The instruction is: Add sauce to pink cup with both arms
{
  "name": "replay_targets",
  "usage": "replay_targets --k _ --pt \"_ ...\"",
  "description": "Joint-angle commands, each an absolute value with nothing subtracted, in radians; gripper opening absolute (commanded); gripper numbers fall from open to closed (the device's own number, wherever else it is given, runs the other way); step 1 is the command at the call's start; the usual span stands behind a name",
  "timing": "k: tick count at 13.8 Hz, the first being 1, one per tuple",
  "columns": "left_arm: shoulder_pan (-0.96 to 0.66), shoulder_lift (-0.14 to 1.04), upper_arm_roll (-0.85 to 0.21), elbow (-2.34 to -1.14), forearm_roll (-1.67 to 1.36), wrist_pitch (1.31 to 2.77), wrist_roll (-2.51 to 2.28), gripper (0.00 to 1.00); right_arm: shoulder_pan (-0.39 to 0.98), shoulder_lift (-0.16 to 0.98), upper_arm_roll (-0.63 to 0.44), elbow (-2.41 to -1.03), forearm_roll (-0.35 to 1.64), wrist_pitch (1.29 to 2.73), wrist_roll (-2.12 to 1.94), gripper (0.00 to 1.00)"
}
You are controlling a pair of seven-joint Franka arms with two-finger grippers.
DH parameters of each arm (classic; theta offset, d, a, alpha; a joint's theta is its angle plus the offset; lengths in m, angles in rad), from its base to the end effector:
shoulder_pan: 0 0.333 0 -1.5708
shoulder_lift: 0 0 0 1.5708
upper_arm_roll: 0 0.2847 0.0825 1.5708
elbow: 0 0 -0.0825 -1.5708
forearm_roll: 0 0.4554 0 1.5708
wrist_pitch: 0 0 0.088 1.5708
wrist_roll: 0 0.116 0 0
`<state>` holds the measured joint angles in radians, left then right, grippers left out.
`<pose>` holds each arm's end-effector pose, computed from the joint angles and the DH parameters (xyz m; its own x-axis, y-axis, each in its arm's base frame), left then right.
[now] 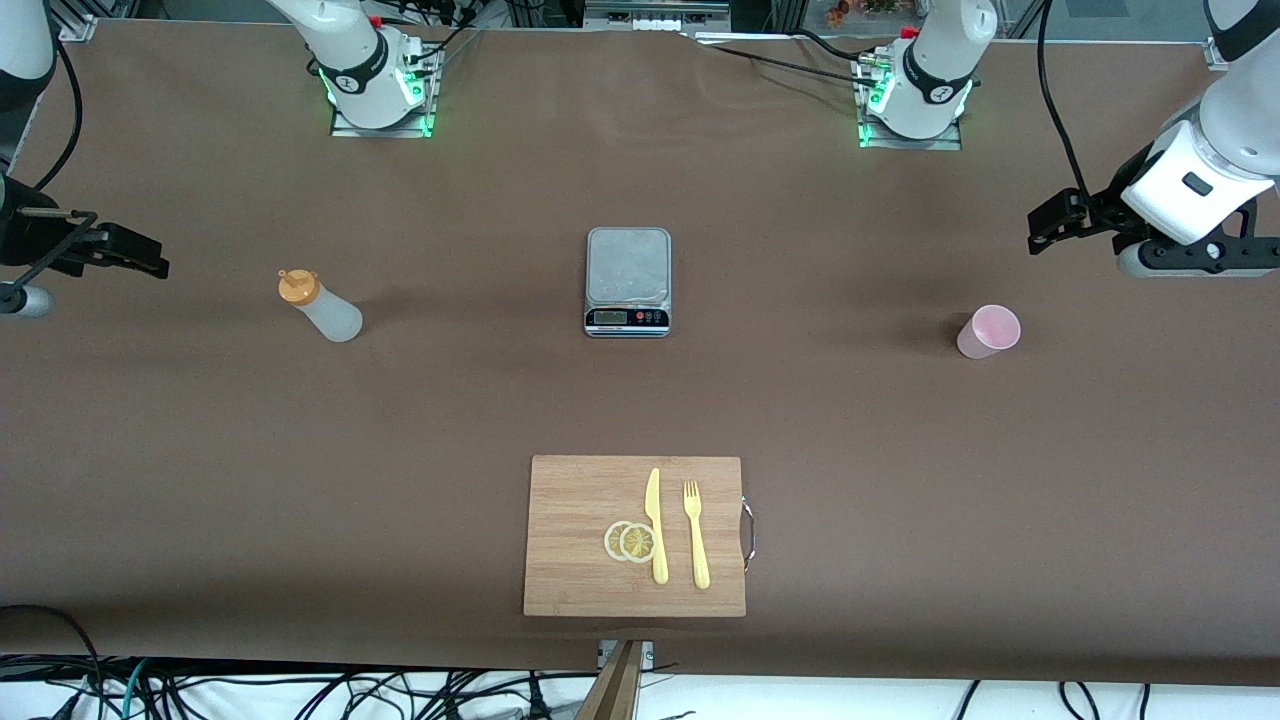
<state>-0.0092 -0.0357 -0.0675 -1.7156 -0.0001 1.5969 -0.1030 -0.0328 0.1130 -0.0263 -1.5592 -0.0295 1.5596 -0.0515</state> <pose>0.6102 -0.0474 0.5299 0.9962 0.0268 -0.0823 0.0260 -0.9996 -0.0108 0.6486 -0.0412 0.5175 0.9935 -0.0077 -0.1138 -0.0048 -0.9996 0.0265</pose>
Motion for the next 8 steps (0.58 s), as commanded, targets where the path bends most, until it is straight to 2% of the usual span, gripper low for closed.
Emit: replay_targets --k 1,8 --pt "-0.005 -0.018 -0.078 -1.677 -0.008 1.569 -0.081 1.0 -0.035 0.124 -0.025 -1.531 -0.037 1.546 -0.048 1.0" --pt "-0.009 -0.015 -0.08 -1.675 -0.011 1.569 -0.09 1.0 -0.037 0.126 -0.026 -1.532 -0.035 1.546 -0.049 1.0"
